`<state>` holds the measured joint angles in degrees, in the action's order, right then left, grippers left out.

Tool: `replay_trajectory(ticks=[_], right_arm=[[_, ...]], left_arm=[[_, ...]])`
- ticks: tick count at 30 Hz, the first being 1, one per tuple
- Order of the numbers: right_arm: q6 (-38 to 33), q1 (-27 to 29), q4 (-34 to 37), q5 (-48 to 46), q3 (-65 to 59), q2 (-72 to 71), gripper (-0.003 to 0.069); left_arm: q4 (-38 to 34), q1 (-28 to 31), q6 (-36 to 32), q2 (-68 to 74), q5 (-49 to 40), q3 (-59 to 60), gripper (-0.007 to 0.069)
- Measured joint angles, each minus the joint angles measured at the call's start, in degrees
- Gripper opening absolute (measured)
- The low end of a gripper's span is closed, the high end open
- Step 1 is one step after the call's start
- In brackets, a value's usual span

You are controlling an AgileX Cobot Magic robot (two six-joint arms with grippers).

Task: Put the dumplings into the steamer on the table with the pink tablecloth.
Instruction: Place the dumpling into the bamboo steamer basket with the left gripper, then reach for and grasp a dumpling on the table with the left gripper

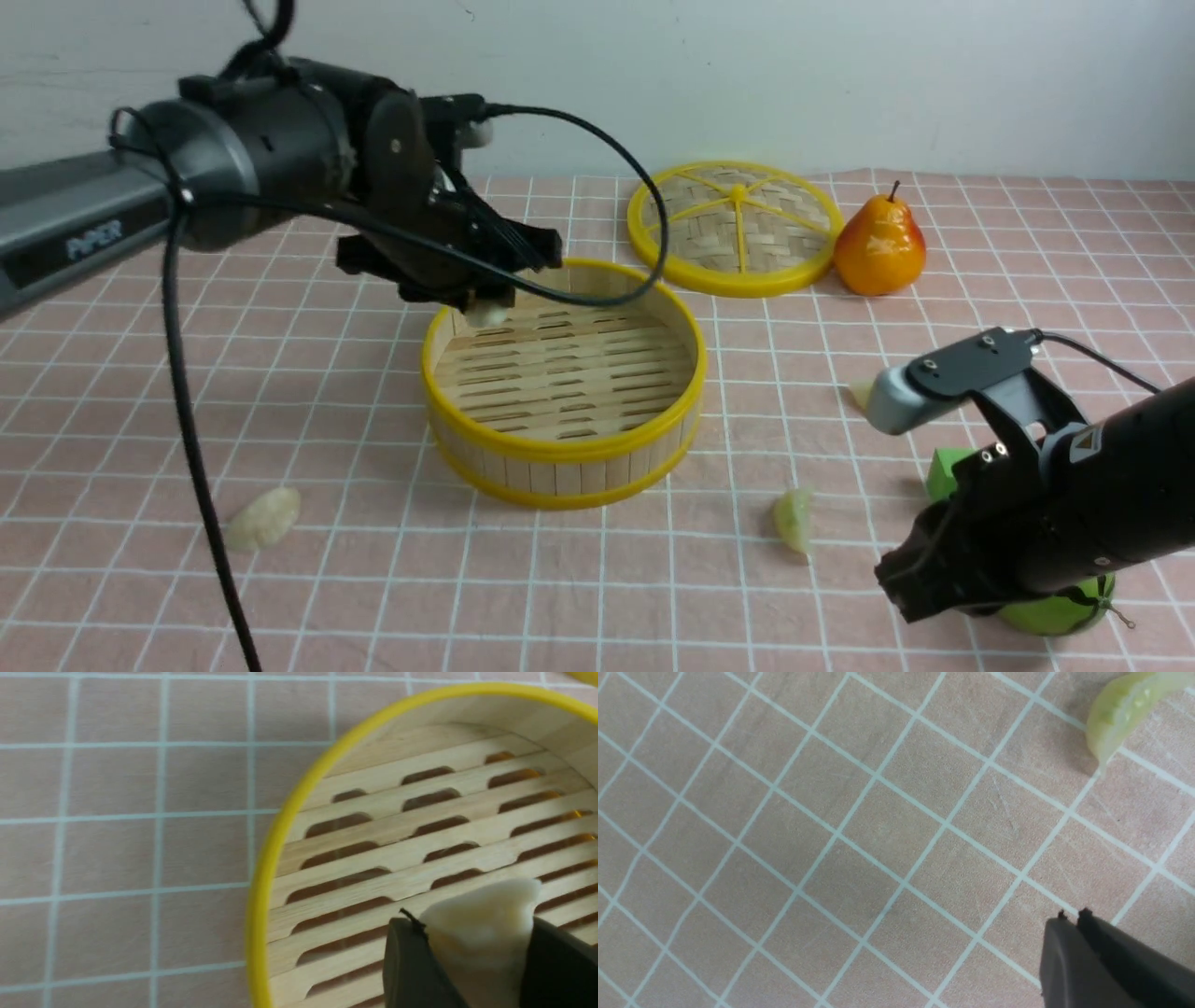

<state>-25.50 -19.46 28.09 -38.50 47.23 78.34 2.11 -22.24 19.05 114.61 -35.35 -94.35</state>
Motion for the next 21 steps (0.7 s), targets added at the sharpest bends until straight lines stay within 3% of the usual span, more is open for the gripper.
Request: replay_trajectory(ticks=[8,10,14,21], right_arm=[[-0.06,0.00,2.72,0.00,0.00,0.00,0.0042],[-0.06,0.00,2.85,0.00,0.00,0.00,0.0042],[-0.06,0.00,2.85,0.00,0.00,0.00,0.0042],[-0.06,0.00,2.85,0.05,0.00,0.00,0.0046]], left_arm=[[2.55,-0.24,1.66,7.36,7.28,0.10,0.0274],[2.60,-0.24,1.66,7.32,7.69,0.10,0.0315],[2.60,-0.24,1.72,4.98,4.15,0.10,0.0427],[4.15,-0.60,1.73,-11.44,-3.47,0.17,0.0440]])
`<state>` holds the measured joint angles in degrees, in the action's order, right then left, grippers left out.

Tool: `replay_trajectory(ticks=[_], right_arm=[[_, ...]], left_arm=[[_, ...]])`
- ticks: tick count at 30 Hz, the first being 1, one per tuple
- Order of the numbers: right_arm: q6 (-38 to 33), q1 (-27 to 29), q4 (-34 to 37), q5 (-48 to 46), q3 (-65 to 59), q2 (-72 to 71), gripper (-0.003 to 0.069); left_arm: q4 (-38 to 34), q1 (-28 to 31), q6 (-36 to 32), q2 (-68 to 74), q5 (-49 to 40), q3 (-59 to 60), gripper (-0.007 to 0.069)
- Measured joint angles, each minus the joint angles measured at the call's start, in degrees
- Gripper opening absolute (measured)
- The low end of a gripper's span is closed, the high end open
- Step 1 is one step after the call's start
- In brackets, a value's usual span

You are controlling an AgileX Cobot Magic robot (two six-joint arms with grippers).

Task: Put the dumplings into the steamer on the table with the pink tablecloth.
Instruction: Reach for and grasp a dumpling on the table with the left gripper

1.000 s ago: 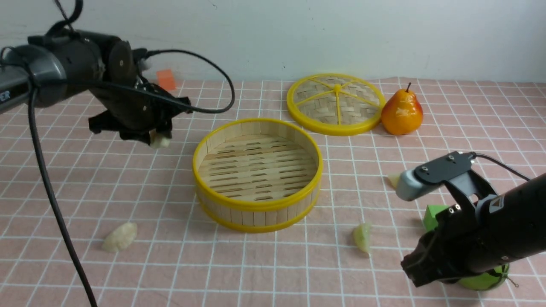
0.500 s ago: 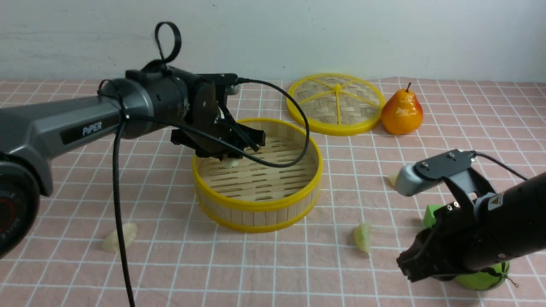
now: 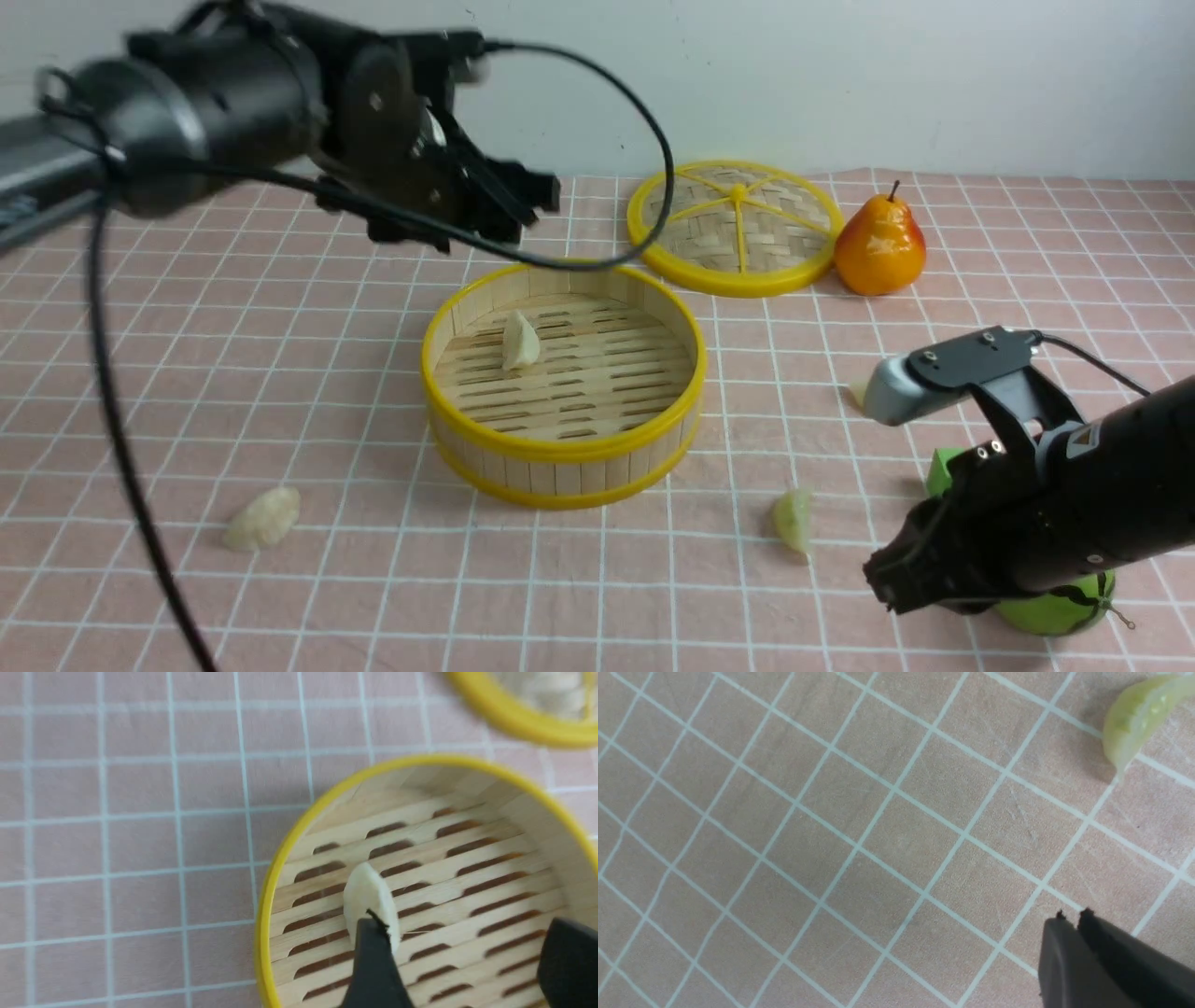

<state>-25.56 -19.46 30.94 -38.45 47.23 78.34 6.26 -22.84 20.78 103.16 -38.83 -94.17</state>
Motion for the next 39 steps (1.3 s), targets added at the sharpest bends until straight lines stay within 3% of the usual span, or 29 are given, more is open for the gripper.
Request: replay_trajectory(ticks=[5,10,13,15,17,19,22,28,32,36,39], right_arm=[[0.00,0.00,0.78,-0.05,0.00,0.00,0.0050],[0.00,0.00,2.12,-0.56,0.00,0.00,0.0053],[0.00,0.00,2.70,-0.91,0.00,0.00,0.0055],[0.00,0.00,2.92,-1.16,0.00,0.00,0.0056],[0.00,0.00,3.00,-1.22,0.00,0.00,0.0059],[0.00,0.00,3.00,-1.22,0.00,0.00,0.0061],[0.00,0.00,3.12,-1.22,0.00,0.00,0.0062],[0.00,0.00,4.99,-1.89,0.00,0.00,0.0065],[-0.96,0.00,6.25,-2.66,0.00,0.00,0.0067],[-3.99,0.00,7.31,-4.01,0.00,0.00,0.0070],[-5.07,0.00,7.66,-4.32,0.00,0.00,0.0073]], left_arm=[[1.42,-0.07,0.03,-21.17,-9.74,6.00,0.0390],[7.22,-0.19,6.05,-34.30,-6.38,21.12,0.0369],[19.03,-0.19,21.37,-41.69,1.47,37.44,0.0351],[24.06,-0.19,31.69,-42.97,1.23,43.57,0.0336],[26.20,-0.19,36.82,-42.45,-1.98,46.45,0.0320],[27.02,-0.19,36.88,-41.01,-5.29,47.32,0.0306],[27.18,-0.19,31.75,-37.10,-8.12,46.82,0.0283],[26.10,-0.19,24.56,-23.94,-7.69,42.38,0.0258],[26.10,-0.05,24.24,-17.18,-6.74,39.34,0.0256],[23.72,3.86,24.65,-10.49,-3.50,35.22,0.0248],[17.69,8.06,18.86,-7.50,-3.67,32.89,0.0247]])
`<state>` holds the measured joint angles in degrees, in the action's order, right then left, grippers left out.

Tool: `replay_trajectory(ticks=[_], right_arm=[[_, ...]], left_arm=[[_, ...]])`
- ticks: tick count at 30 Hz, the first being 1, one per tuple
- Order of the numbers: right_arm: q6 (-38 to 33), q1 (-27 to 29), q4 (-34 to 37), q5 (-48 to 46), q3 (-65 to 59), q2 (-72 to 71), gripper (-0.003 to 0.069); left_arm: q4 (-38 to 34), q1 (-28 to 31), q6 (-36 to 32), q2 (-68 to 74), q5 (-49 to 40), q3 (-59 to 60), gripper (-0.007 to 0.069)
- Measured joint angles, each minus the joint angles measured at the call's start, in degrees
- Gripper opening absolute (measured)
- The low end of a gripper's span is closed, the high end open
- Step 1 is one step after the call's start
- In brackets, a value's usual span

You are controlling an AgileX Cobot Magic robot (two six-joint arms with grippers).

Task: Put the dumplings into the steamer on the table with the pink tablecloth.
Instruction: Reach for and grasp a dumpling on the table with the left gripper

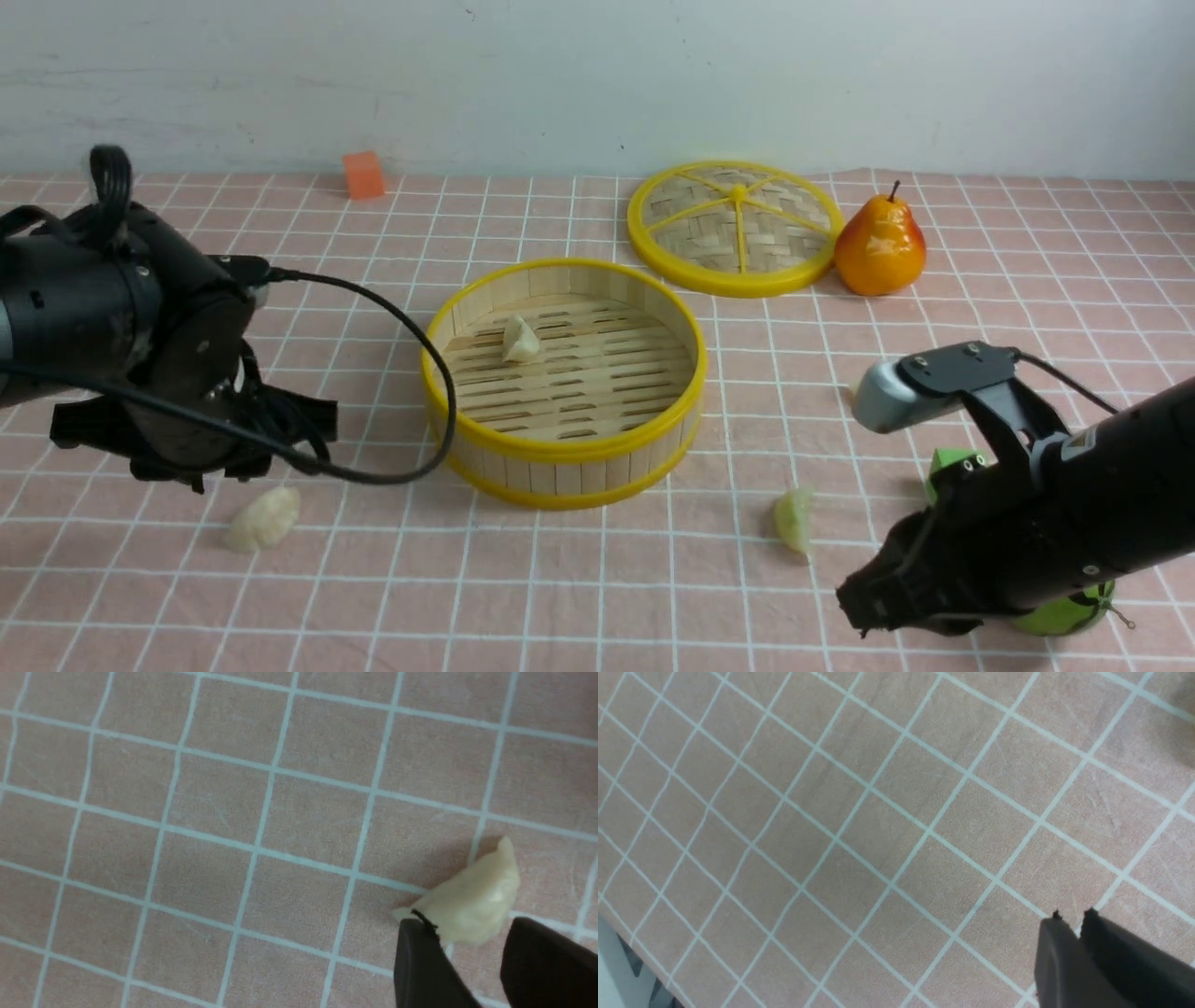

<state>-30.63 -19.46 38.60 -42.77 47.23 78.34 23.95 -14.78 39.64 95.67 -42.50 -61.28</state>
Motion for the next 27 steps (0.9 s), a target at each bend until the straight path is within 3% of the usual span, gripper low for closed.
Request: replay_trajectory(ticks=[2,5,9,14,20,27], right_arm=[[-0.08,0.00,0.32,0.00,0.00,0.00,0.0074],[-0.45,0.00,1.85,0.00,0.00,0.00,0.0074],[-0.58,0.00,2.76,0.05,0.00,0.00,0.0078],[-0.62,0.00,3.14,-0.01,0.00,0.00,0.0084],[-0.86,0.00,4.58,-0.25,0.00,0.00,0.0084],[-1.90,0.00,6.66,-0.50,0.00,0.00,0.0084]], left_arm=[[-2.71,0.88,-3.25,0.54,-0.39,-0.70,0.0247],[-7.68,1.36,-13.86,1.44,-0.16,-1.56,0.0247],[-9.25,1.36,-19.35,2.36,1.74,-1.75,0.0247],[-7.37,1.36,-18.97,5.58,3.30,-1.93,0.0248],[-4.18,1.36,-12.69,9.11,3.75,-2.23,0.0256],[-4.95,1.36,-11.62,9.59,3.76,-2.65,0.0224]])
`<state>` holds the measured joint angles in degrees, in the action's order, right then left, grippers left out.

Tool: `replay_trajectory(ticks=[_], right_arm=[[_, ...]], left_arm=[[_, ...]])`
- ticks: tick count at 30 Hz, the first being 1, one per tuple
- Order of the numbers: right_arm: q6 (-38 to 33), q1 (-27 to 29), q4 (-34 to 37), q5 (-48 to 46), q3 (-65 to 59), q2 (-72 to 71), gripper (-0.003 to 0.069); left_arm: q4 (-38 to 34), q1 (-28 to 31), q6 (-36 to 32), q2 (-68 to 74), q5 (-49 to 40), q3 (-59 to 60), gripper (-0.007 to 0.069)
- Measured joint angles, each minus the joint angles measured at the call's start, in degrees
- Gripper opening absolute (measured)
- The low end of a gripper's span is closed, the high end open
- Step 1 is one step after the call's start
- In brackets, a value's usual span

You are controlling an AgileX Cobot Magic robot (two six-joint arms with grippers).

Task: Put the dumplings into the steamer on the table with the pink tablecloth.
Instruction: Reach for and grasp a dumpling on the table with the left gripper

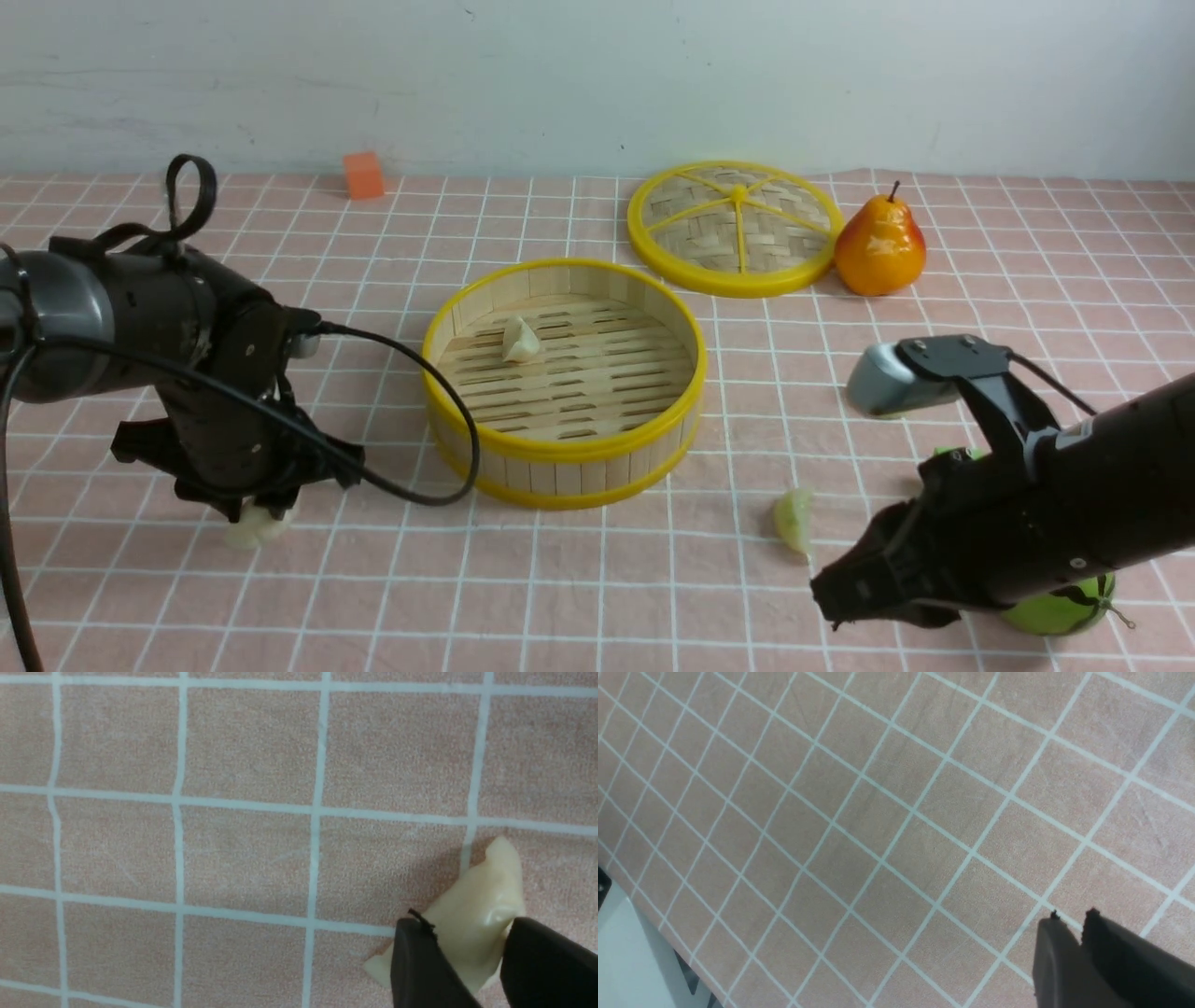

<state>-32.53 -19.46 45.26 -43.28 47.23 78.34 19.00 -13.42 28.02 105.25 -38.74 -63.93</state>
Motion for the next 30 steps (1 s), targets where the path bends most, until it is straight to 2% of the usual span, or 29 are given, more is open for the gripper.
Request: replay_trajectory(ticks=[3,15,24,30], right_arm=[[-1.58,0.00,1.59,-0.53,0.00,0.00,0.0084],[-4.31,0.00,2.85,-1.23,0.00,0.00,0.0084],[-4.75,0.00,3.18,-1.18,0.00,0.00,0.0084],[-5.20,0.00,3.29,-1.18,0.00,0.00,0.0089]], left_arm=[[-0.31,0.00,-0.11,0.00,0.25,-0.05,0.0194],[-0.42,0.00,-0.12,0.00,0.26,-0.21,0.0193],[-1.35,0.12,1.90,0.61,2.36,-0.21,0.0411],[-1.36,0.18,2.54,1.29,3.24,-0.21,0.0442]])
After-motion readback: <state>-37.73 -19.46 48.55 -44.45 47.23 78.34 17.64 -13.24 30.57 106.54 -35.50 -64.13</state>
